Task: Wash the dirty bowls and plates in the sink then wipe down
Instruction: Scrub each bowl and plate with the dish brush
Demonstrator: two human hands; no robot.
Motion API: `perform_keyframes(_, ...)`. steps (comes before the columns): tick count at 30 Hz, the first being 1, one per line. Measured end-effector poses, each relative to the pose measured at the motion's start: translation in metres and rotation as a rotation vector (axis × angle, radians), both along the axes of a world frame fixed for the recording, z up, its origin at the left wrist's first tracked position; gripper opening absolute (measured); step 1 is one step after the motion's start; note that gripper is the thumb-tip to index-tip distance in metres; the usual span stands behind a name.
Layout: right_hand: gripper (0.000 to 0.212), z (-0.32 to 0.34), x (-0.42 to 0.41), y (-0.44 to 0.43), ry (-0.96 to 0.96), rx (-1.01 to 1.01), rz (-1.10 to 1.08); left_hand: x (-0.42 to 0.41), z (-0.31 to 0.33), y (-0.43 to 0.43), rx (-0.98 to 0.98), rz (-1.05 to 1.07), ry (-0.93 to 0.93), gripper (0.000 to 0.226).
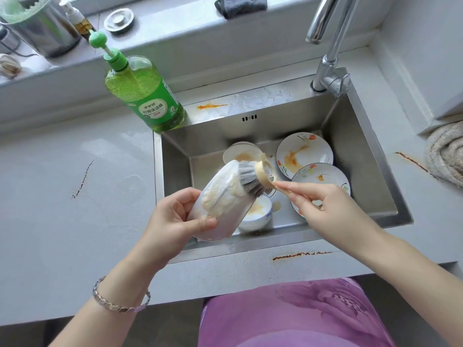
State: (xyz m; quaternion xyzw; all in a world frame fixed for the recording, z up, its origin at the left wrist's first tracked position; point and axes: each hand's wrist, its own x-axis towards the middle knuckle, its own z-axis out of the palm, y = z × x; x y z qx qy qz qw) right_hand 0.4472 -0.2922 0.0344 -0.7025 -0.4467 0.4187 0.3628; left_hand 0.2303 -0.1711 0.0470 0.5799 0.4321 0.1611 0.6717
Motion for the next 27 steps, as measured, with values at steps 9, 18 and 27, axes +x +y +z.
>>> perform_keyframes(9,0.04,0.015,0.004,0.0,-0.054,0.003,0.012,0.004,-0.001,-0.002,-0.022,-0.046,-0.012,0.028)
perform_keyframes(18,0.03,-0.01,0.018,0.007,0.08,-0.115,-0.102,-0.004,0.002,0.003,-0.042,-0.022,-0.096,0.027)
perform_keyframes(27,0.029,0.005,0.014,0.009,0.107,-0.073,-0.034,-0.009,0.002,0.009,-0.055,-0.038,-0.117,0.05)
